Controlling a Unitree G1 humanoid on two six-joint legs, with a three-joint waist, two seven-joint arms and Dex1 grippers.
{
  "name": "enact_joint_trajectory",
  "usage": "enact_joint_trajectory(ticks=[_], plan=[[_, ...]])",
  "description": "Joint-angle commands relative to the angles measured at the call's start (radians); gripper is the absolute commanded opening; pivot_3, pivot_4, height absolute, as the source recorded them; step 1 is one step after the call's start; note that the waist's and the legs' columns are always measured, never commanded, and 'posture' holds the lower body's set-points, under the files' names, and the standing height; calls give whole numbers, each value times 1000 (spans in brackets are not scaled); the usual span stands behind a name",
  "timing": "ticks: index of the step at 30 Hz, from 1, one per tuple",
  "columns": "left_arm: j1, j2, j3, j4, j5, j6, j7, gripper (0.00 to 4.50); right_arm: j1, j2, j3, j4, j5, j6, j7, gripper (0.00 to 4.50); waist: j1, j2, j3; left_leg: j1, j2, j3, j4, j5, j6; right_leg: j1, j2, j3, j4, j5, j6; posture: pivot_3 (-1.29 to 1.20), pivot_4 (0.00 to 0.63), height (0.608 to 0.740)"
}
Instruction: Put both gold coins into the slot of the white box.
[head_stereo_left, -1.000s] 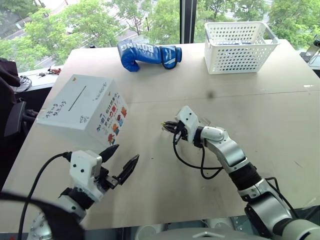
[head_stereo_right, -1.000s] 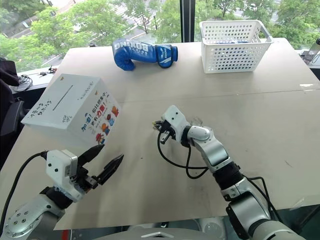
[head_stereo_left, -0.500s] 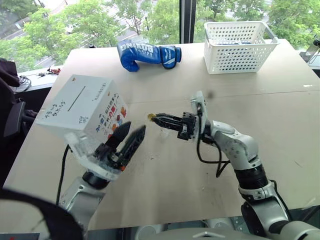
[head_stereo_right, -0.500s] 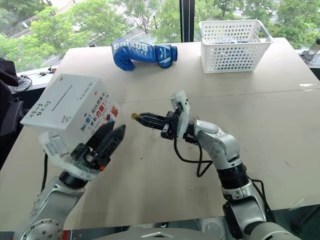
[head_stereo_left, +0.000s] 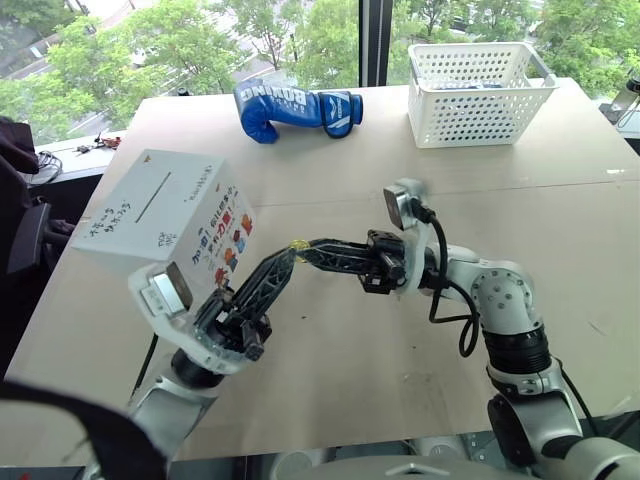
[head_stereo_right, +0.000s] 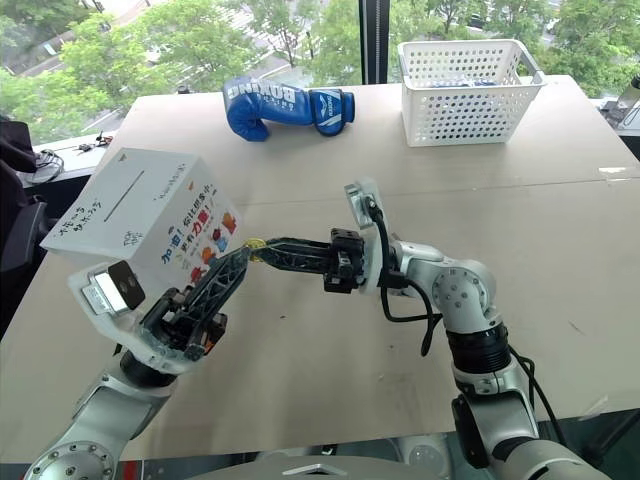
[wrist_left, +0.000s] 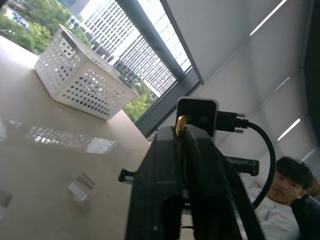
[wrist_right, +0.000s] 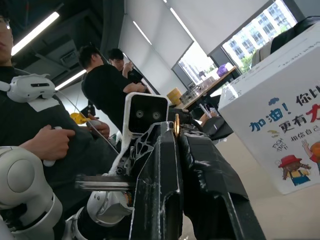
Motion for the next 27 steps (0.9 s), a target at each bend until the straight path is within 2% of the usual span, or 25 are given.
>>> enact_joint_trajectory(ticks=[1, 12, 15, 20, 27], plan=[[-9, 12, -20, -31, -14, -9, -8, 41, -30, 1, -1, -40, 39, 6, 0, 0, 0, 0, 0, 0, 0, 0, 0, 0, 0, 0, 0, 0, 0, 0, 0, 0, 150, 721], [-35, 26, -65, -16, 10, -10, -4, 41, -43, -21, 11, -36, 71, 26, 3, 0, 0, 0, 0, 0, 0, 0, 0, 0, 0, 0, 0, 0, 0, 0, 0, 0, 150, 721], [-44, 23, -61, -9, 14, -23, 10, 0, -42, -21, 7, -34, 79, 30, 4, 972, 1, 0, 0, 0, 0, 0, 0, 0, 0, 0, 0, 0, 0, 0, 0, 0, 150, 721], [-40, 15, -35, 2, -2, -42, 30, 0, -35, -28, -13, -25, 79, 27, -13, 3247, 1, 0, 0, 0, 0, 0, 0, 0, 0, 0, 0, 0, 0, 0, 0, 0, 150, 721], [-33, 21, -15, -4, -20, -54, 54, 0, -39, -81, -16, -11, 68, 24, 11, 3247, 4, 0, 0, 0, 0, 0, 0, 0, 0, 0, 0, 0, -1, 0, 0, 0, 150, 721]])
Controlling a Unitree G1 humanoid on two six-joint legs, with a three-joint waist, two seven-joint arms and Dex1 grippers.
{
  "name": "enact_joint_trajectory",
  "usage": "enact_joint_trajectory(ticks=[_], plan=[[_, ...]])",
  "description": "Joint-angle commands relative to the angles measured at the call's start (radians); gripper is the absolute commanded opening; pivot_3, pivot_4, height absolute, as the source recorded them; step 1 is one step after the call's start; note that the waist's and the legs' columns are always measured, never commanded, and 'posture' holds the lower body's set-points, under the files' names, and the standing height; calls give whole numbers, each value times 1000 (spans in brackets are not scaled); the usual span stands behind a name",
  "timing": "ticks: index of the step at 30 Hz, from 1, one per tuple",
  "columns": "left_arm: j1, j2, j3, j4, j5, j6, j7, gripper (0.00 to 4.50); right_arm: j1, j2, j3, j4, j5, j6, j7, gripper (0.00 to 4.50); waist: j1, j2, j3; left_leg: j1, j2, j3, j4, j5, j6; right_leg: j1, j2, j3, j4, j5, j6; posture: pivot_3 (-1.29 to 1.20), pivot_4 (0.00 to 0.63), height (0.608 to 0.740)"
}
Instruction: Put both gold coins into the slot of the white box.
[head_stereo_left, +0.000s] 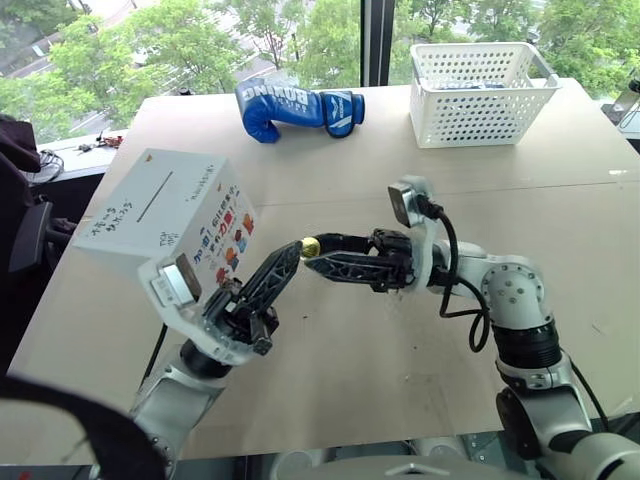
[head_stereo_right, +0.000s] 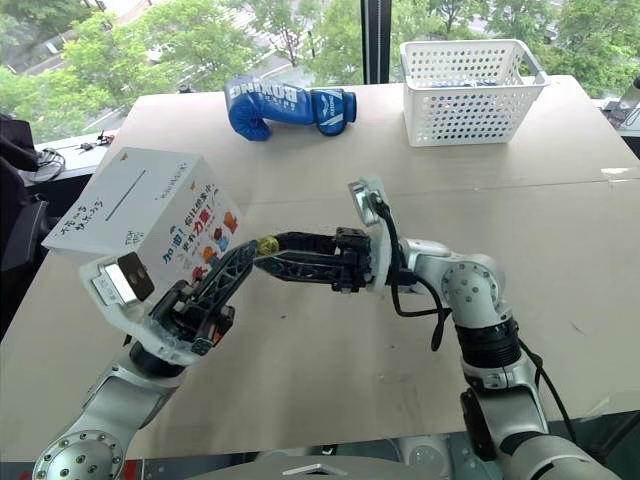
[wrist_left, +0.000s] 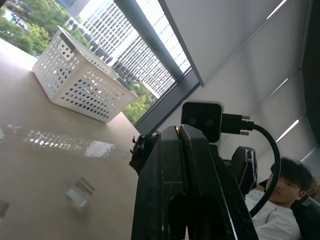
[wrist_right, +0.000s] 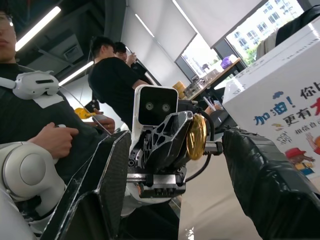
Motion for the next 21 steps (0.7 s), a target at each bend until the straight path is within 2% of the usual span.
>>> enact_joint_trajectory(ticks=[1, 7, 12, 17, 21], plan=[[-3, 5, 26, -27, -37, -21, 23, 0, -19, -9, -10, -7, 5, -17, 24, 3247, 0, 0, 0, 0, 0, 0, 0, 0, 0, 0, 0, 0, 0, 0, 0, 0, 150, 721], [-20, 18, 60, -37, -123, -30, 102, 0, -28, -23, -11, 15, -17, -37, 38, 3247, 0, 0, 0, 0, 0, 0, 0, 0, 0, 0, 0, 0, 0, 0, 0, 0, 150, 721], [-122, 78, 141, -68, -201, -72, 216, 0, -50, -40, -20, 40, -39, -57, 52, 3247, 6, 0, 0, 0, 0, 0, 0, 0, 0, 0, 0, 0, 0, 0, 0, 0, 150, 721], [-243, 233, 257, -90, -171, -87, 368, 0, -138, -65, -26, 81, -98, -111, 71, 3247, 6, -1, 1, 0, 0, 0, 0, 0, 0, -1, 0, 0, 0, 0, 0, 0, 150, 721], [-276, 351, 353, -80, -187, -76, 447, 0, -212, -81, -21, 121, -159, -159, 90, 3247, 6, -1, 1, -1, 0, 0, -1, 0, 0, -2, 0, 0, 0, 0, 0, 0, 150, 721]])
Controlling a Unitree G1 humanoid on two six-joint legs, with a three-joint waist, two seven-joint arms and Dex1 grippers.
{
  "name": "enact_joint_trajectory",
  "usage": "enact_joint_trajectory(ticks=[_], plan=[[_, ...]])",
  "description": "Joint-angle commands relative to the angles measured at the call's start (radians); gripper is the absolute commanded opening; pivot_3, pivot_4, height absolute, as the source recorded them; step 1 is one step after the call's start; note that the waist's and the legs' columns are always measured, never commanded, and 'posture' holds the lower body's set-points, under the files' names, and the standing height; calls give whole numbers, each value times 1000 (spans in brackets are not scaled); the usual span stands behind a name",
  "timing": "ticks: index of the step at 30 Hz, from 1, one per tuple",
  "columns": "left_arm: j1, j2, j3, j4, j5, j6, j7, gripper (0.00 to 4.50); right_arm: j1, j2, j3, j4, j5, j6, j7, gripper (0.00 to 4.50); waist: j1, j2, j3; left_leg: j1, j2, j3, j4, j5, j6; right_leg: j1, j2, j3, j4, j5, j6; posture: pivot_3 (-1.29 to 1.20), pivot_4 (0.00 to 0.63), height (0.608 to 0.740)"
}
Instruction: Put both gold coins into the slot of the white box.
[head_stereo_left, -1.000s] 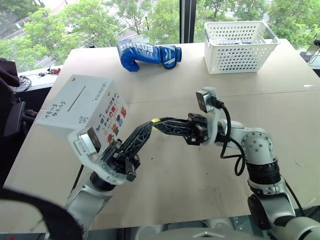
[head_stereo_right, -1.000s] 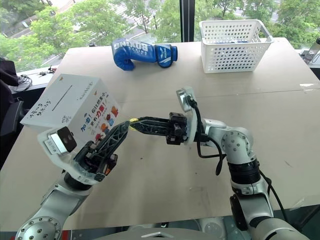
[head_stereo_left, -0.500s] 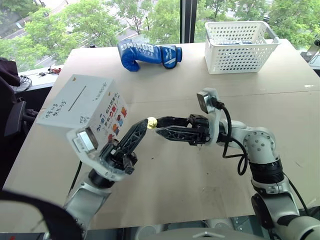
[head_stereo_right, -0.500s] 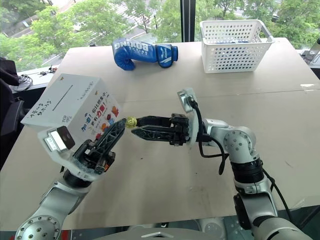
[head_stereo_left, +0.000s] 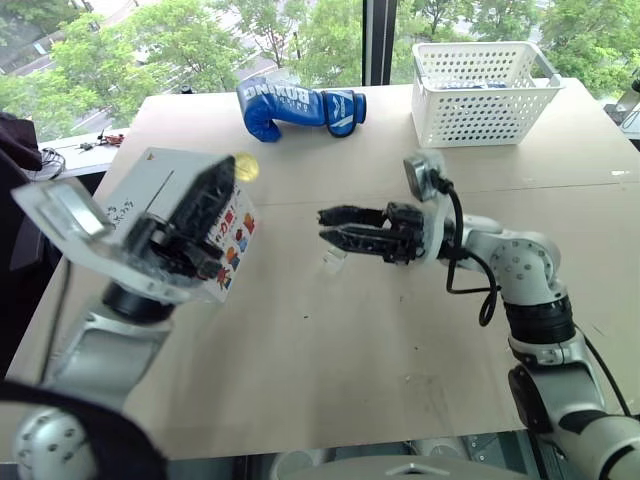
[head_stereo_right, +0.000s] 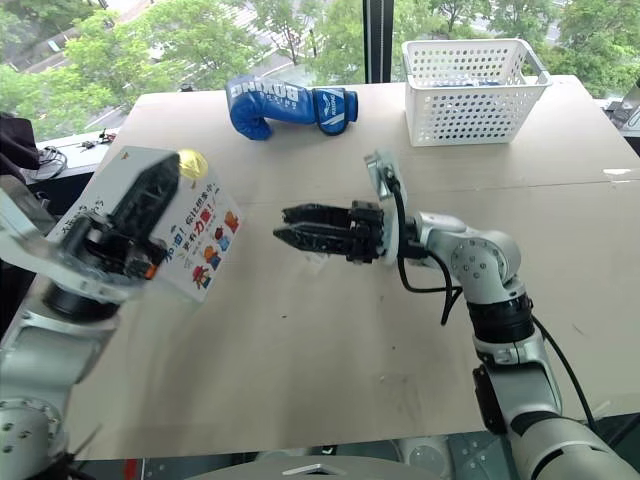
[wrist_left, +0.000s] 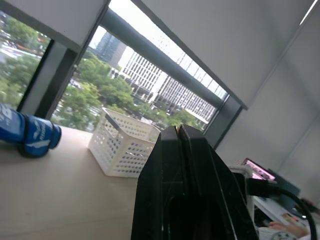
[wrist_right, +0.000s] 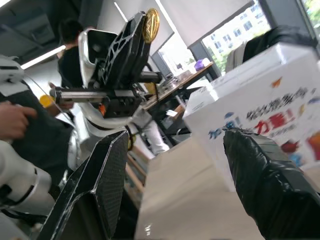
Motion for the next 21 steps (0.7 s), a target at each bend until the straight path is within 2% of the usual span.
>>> enact_joint_trajectory(ticks=[1, 5, 10, 14, 21], plan=[[-16, 114, 130, -14, -17, 4, 74, 0, -85, -16, -7, 23, -59, -69, 29, 3247, -1, 0, 0, -1, 0, 0, 0, 0, 0, -1, 0, 0, 0, 0, 0, 0, 150, 721], [47, 194, 245, 24, -14, 42, 60, 0, -138, -28, 7, 53, -143, -158, 66, 3247, -6, 0, 0, -3, 0, 0, -1, 0, -1, -4, 1, 1, 1, 0, 0, 0, 150, 721], [124, 211, 356, 114, 69, 79, -17, 0, -173, -15, 25, 61, -219, -275, 117, 3247, -12, 1, 1, -3, 1, 0, -2, 0, -1, -5, 1, 0, 1, 0, 0, 0, 150, 721], [146, 223, 375, 175, 163, 105, -81, 0, -181, -2, 38, 48, -249, -308, 129, 3247, -12, 1, 1, -3, 2, 0, -2, -1, -1, -5, 1, 0, 0, 0, 0, 0, 150, 721], [119, 282, 332, 343, 361, 166, -186, 0, -174, 4, 39, 46, -269, -329, 139, 3247, -15, 1, 1, -3, 2, 0, -2, -1, -2, -5, 2, 0, 1, 0, 0, 0, 150, 721]])
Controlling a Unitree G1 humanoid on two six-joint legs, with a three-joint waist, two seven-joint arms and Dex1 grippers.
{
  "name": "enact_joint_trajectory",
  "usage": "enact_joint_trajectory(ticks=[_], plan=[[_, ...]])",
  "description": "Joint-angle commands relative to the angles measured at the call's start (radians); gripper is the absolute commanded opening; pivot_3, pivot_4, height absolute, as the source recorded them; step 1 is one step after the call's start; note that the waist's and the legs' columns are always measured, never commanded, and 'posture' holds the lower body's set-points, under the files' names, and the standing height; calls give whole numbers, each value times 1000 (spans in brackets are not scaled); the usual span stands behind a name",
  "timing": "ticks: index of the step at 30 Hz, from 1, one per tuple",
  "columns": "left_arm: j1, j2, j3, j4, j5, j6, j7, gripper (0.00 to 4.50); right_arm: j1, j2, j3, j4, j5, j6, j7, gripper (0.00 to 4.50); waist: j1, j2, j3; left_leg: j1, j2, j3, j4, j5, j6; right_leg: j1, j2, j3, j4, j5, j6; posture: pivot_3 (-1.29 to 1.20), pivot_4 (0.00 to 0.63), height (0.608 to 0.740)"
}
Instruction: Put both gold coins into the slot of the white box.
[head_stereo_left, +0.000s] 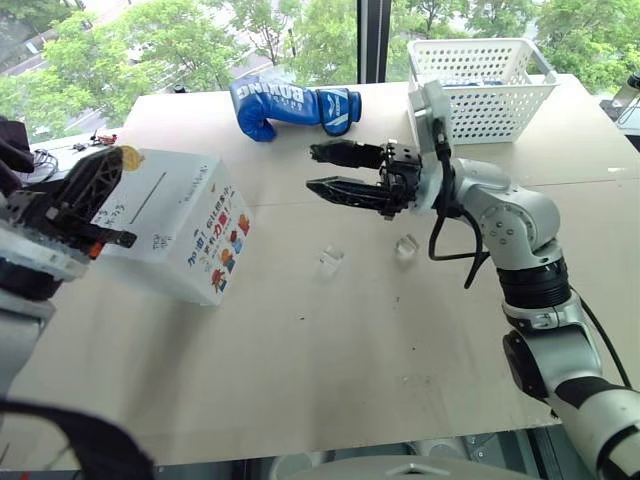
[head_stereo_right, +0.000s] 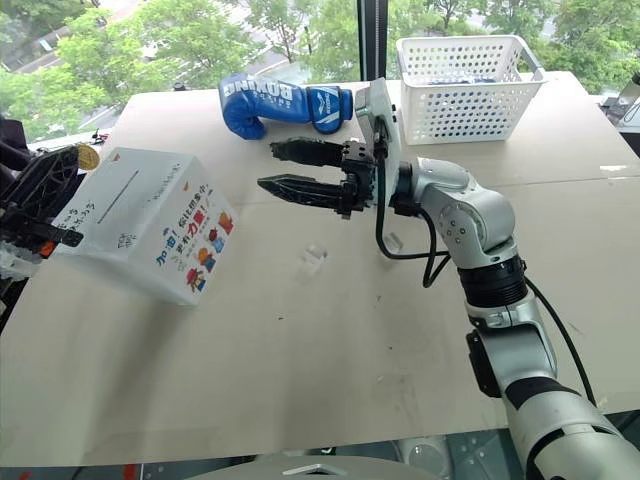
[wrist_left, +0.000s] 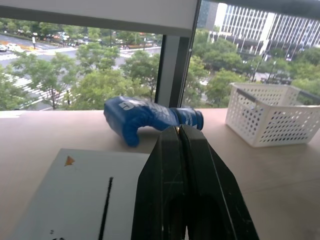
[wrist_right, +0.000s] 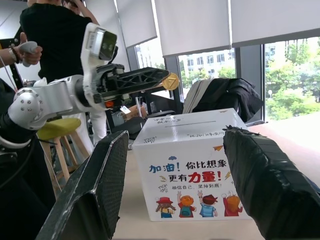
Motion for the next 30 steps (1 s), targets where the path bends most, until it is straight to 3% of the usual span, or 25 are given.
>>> enact_joint_trajectory(ticks=[1, 11, 30], plan=[[-15, 20, 12, 61, 83, 21, -60, 0, -13, 1, -11, -41, 2, -24, 13, 3247, -3, 0, 0, 0, 0, 0, 0, 0, 0, 0, 0, 0, 0, 0, 0, 0, 150, 721], [-82, 23, -37, 119, 233, 126, -72, 0, 8, 2, -24, -59, 12, -9, -4, 3247, -4, 0, 0, 0, 1, 0, 0, 0, -1, 0, 0, 0, 0, 0, 0, 0, 150, 721], [-162, 11, -44, 94, 286, 320, -33, 0, 9, 19, -28, -69, 24, 11, -48, 3247, -5, 0, 0, 0, 1, 0, 0, -1, -1, -1, 0, 0, 1, 0, 0, 0, 150, 721]])
